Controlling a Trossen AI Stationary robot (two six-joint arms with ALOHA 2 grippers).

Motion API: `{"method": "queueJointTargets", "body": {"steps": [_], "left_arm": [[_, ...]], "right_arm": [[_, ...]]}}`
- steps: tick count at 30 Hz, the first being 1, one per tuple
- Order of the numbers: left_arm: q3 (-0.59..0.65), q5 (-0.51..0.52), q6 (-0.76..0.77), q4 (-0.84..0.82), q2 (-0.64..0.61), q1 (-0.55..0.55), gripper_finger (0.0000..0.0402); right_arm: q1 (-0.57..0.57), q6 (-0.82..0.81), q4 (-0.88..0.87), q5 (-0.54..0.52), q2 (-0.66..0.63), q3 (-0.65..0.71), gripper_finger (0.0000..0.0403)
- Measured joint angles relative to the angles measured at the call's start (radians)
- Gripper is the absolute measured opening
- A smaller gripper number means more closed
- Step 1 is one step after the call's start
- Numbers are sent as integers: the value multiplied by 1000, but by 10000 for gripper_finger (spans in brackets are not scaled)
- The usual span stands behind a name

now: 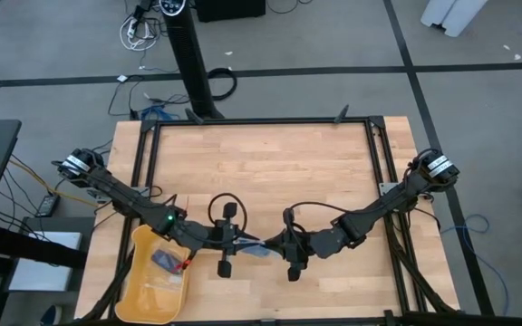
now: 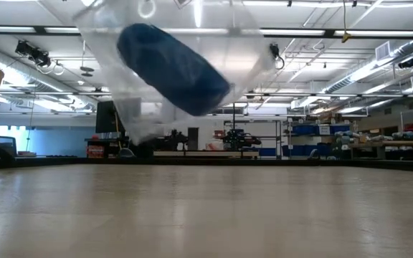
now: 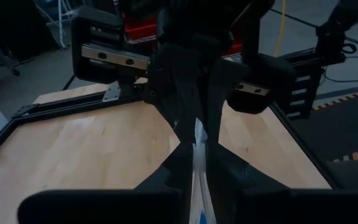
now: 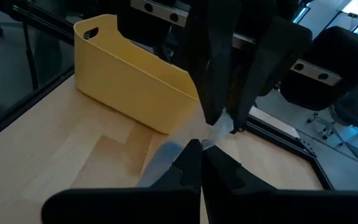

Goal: Roll bandage
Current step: Close the transparent zip bag

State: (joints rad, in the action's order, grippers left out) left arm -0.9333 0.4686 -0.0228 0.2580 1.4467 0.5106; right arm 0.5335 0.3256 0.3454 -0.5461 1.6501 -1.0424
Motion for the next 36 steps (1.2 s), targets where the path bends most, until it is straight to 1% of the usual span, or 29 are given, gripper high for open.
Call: {"method": "queueJointTargets", "body": {"steps": [15,33,36], "left_arm": [[0,44,-26,111,77,0,66],[0,47,-37,114,78,0,65],[0,63,-50,110,74,2,65]], "right_arm": [[1,-18,-14,2,1,2,0],[1,-20,-13,2,1,2,0],[1,-20,-13,1,1,2,0]]}}
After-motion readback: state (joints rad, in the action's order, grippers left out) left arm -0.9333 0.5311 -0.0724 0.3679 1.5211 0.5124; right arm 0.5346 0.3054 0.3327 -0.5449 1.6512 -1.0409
